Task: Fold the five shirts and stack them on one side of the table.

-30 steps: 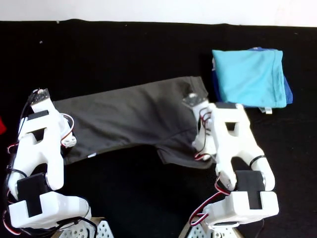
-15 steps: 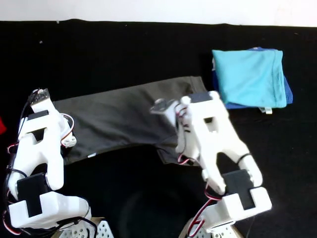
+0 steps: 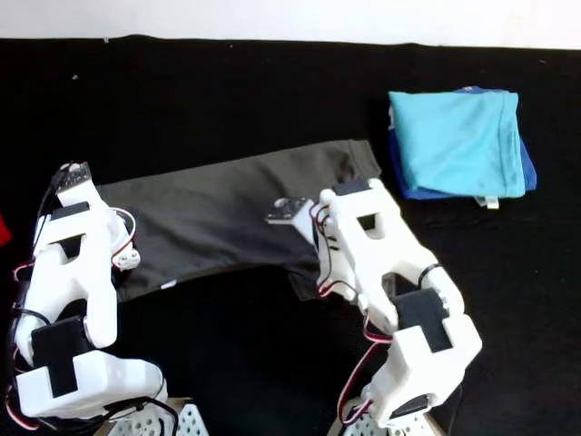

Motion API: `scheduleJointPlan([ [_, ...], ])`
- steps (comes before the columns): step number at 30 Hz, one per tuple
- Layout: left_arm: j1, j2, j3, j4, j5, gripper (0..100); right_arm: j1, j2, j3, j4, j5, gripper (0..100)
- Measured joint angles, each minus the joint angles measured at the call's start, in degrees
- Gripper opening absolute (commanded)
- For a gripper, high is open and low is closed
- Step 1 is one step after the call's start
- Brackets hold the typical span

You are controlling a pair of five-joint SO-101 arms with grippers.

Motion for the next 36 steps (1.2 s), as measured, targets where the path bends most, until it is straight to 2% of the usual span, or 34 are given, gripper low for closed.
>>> scheduleJointPlan([
  [4, 0.0, 0.0, 0.0, 0.0, 0.0, 1, 1.14, 5.01, -4.84, -0.18, 0.09, 23.8],
  [6, 0.0, 0.0, 0.0, 0.0, 0.0, 1, 2.02, 8.0, -8.0, -0.09, 0.09, 14.9],
  [8, -0.18, 0.0, 0.0, 0.0, 0.0, 1, 2.99, 10.73, -11.08, -0.09, 0.09, 1.5],
  [9, -0.35, 0.0, 0.0, 0.0, 0.0, 1, 3.78, 11.78, -12.75, -0.09, 0.09, 0.3],
  [10, -0.44, 0.0, 0.0, 0.0, 0.0, 1, 4.31, 12.75, -14.51, 0.53, 0.09, 2.4],
  [15, -0.44, 0.0, 0.0, 0.0, 0.0, 1, 4.84, 14.51, -21.1, 5.01, 0.09, 0.7],
  [21, -0.44, 0.0, 0.0, 0.0, 0.0, 1, 4.66, 10.55, -27.34, 9.05, 0.0, 0.7],
  [28, -0.44, 0.0, 0.0, 0.0, 0.0, 1, 4.66, 9.49, -37.01, 9.23, 0.0, 0.7],
  [36, -0.44, 0.0, 0.0, 0.0, 0.0, 1, 4.57, 21.71, -55.12, 2.11, -9.23, 0.9],
])
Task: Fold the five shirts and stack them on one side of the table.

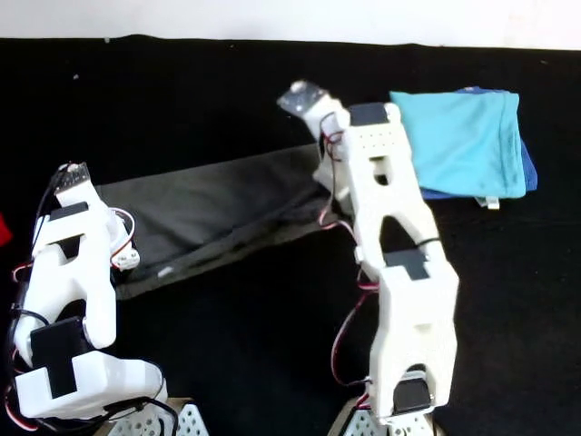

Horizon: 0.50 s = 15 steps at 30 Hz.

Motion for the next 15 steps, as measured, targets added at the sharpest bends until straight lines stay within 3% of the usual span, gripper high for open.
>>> scheduleJointPlan([
  [6, 0.0, 0.0, 0.0, 0.0, 0.0, 1, 0.0, 13.63, -16.18, 0.26, -6.33, 15.2],
  [15, 0.0, 0.0, 0.0, 0.0, 0.0, 1, 2.55, 21.63, -37.89, 3.43, -27.08, 15.6],
])
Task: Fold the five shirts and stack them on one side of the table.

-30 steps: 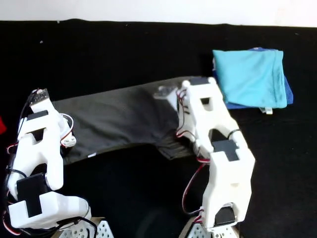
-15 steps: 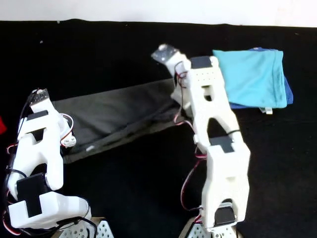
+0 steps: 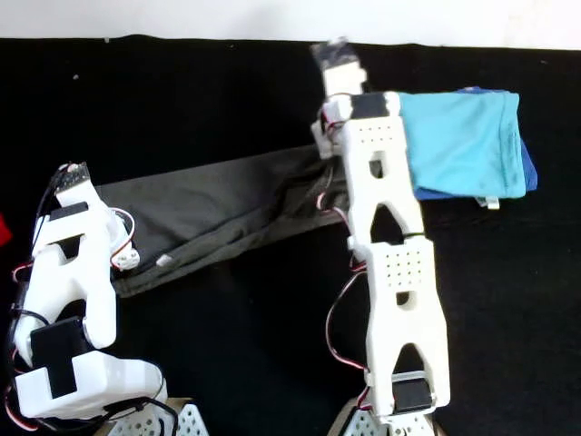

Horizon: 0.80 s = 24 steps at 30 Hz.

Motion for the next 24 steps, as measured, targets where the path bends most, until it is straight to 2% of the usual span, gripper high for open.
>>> scheduleJointPlan([
  [7, 0.0, 0.0, 0.0, 0.0, 0.0, 1, 0.88, 0.26, -10.2, 11.43, -0.7, 14.6],
  [11, 0.0, 0.0, 0.0, 0.0, 0.0, 1, 0.97, 0.26, -15.3, 16.62, -0.7, 0.1],
  [15, 0.0, 0.0, 0.0, 0.0, 0.0, 1, 1.49, 0.18, -15.82, 17.14, -0.7, 0.5],
  [19, 0.0, 0.0, 0.0, 0.0, 0.0, 1, 1.58, -4.57, -9.14, 17.23, -0.62, 0.5],
  [24, 0.0, 0.0, 0.0, 0.0, 0.0, 1, 0.26, -10.73, 8.44, 17.14, 2.64, 0.5],
])
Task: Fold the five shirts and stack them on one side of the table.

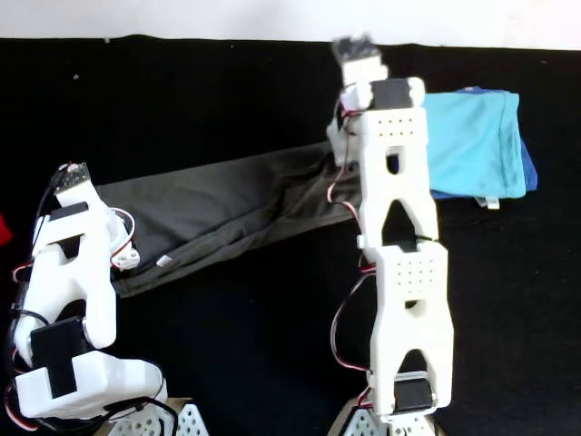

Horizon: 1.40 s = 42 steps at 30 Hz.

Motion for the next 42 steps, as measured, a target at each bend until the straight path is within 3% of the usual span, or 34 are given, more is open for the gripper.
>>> scheduleJointPlan([
  [4, 0.0, 0.0, 0.0, 0.0, 0.0, 1, -0.18, 0.0, 7.21, -5.98, 0.88, 0.5],
  [10, 0.0, 0.0, 0.0, 0.0, 0.0, 1, 2.64, 3.69, 8.26, -19.78, 0.88, 0.5],
  [14, 0.0, 0.0, 0.0, 0.0, 0.0, 1, 5.01, 3.69, 8.26, -23.3, 0.88, 0.5],
  [21, 0.0, 0.0, 0.0, 0.0, 0.0, 1, 4.13, 3.78, 2.46, -15.47, 0.88, 0.5],
  [28, 0.0, 0.0, 0.0, 0.0, 0.0, 1, -4.22, 3.69, -12.92, -0.97, 0.97, 0.5],
  [35, 0.0, 0.0, 0.0, 0.0, 0.0, 1, -11.96, 3.69, -8.53, 0.0, 0.97, 0.5],
  [42, 0.0, 0.0, 0.0, 0.0, 0.0, 1, -10.64, 3.78, -7.03, 0.0, 0.97, 0.5],
])
